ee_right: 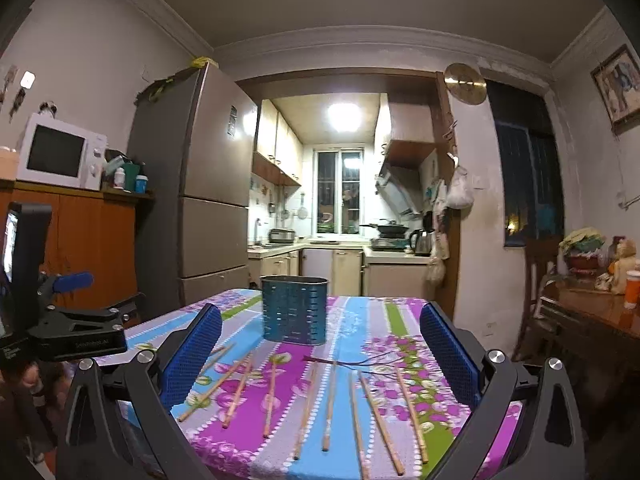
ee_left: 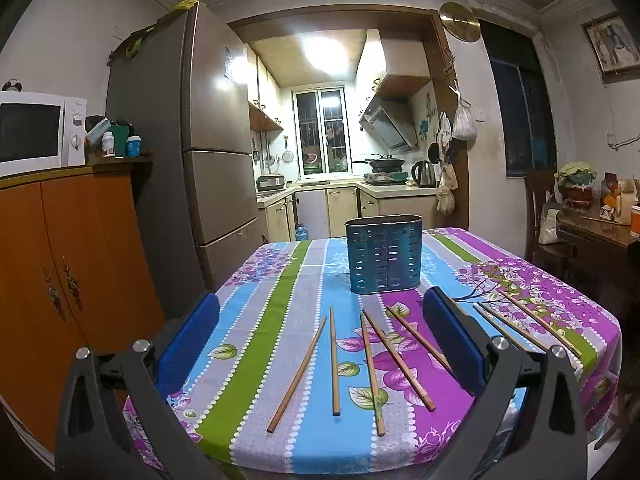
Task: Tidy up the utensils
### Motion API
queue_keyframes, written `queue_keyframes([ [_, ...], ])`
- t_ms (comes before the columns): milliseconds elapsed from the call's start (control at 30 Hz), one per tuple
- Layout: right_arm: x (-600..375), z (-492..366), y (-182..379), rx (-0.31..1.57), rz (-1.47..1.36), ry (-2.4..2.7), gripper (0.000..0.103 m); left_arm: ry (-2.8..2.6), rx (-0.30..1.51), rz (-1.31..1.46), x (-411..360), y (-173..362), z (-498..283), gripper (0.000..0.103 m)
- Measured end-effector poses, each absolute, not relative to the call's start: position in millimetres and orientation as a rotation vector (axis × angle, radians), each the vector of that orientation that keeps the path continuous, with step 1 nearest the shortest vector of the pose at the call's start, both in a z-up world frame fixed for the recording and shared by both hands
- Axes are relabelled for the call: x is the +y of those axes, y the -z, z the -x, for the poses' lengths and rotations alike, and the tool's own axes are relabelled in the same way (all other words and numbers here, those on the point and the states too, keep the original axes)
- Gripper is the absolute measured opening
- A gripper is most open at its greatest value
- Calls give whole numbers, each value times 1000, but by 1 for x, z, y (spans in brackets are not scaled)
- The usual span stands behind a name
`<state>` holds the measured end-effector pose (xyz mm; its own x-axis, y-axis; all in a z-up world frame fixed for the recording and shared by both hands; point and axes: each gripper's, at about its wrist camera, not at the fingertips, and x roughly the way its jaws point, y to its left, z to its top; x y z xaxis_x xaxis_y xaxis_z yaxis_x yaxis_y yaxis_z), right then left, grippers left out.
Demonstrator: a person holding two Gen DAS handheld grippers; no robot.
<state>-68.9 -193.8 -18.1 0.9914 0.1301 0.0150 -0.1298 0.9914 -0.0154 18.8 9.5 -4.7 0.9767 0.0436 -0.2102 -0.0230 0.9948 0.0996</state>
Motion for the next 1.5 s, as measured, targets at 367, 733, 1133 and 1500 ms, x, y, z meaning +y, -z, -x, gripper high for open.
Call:
queue_keyframes([
  [367,-192,58,24,68,16,-96,99,-35,223,-95,12,6,-23,98],
  [733,-190,67,17,16,49,-86,99,-21,227,-107,5,7,-25,98],
  [1133,-190,53,24,48,49,-144,99,-11,274,-104,10,17,-43,98],
  [1500,-174,22,63,232,30,-343,49,-61,335,-97,73,51,-52,98],
])
